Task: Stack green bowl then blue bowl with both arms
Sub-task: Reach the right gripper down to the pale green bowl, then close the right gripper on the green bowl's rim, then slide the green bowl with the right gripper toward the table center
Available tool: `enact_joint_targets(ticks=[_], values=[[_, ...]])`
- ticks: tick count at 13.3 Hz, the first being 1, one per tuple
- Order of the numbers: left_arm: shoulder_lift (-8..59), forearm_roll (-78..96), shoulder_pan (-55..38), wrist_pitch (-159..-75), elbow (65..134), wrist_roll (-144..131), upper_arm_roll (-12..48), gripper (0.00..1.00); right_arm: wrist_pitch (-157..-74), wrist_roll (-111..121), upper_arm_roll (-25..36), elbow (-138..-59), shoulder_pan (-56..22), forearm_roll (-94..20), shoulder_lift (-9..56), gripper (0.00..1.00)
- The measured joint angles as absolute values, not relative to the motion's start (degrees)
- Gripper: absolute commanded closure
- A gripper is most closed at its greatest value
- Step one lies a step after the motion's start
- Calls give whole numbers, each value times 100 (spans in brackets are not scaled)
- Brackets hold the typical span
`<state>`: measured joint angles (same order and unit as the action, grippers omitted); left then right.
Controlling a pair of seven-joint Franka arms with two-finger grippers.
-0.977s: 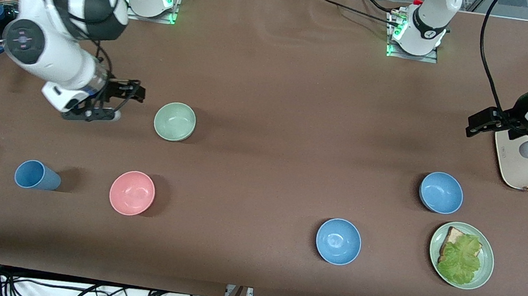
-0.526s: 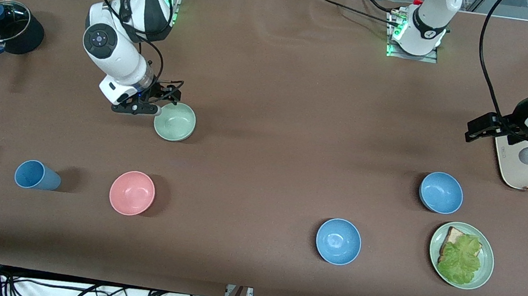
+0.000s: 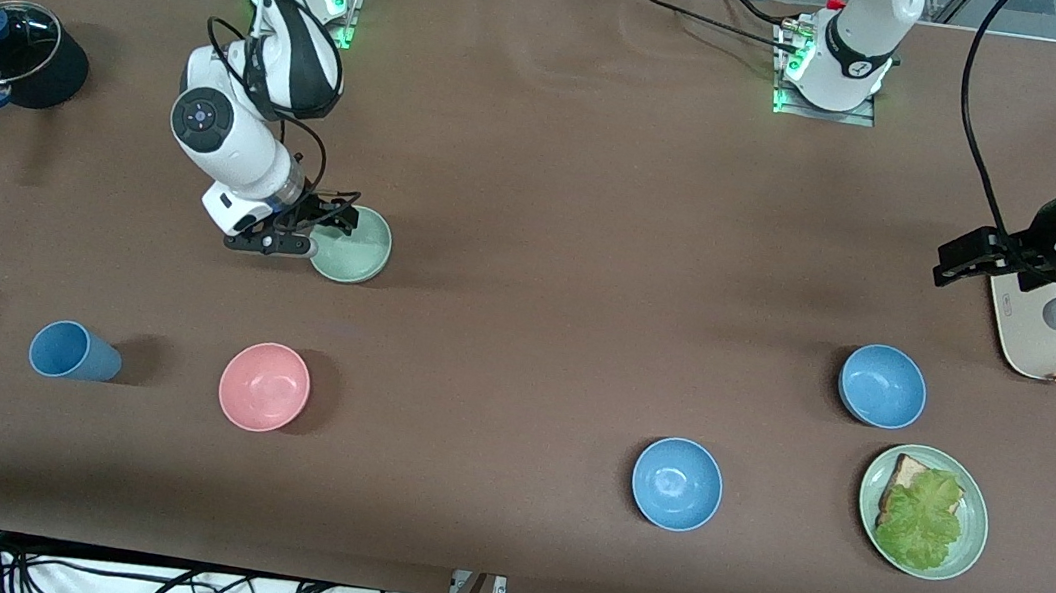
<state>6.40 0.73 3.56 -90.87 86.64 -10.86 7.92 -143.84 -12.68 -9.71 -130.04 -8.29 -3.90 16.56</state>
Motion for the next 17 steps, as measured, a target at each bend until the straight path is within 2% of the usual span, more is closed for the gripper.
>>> enact_joint_targets(ticks=[1,2,4,5,12,14,17], values=[[641,73,356,-9087,8663,-1087,792,0,-14517,-1250,-947,-13003,-820,-390,1799,18],[641,73,357,-9087,8663,-1087,791,0,-14612,-1241,-938,-13000,-813,-390,1922,35],[642,73,358,-9087,8663,-1087,790,0,-14698,-1241,-936,-12999,-810,-390,2067,81],[642,73,358,-9087,8663,-1087,790,0,-14702,-1241,-936,-12998,-810,-390,2081,100],[643,73,354,-9087,8663,-1087,799,0,-14652,-1255,-977,-12646,-828,-394,2049,100],[645,73,351,-9087,8663,-1087,801,0,-14309,-1607,-1069,-12145,-956,-394,2117,100],[651,73,345,-9087,8661,-1087,803,0,-13737,-2724,-1196,-10835,-1533,-404,2647,100]])
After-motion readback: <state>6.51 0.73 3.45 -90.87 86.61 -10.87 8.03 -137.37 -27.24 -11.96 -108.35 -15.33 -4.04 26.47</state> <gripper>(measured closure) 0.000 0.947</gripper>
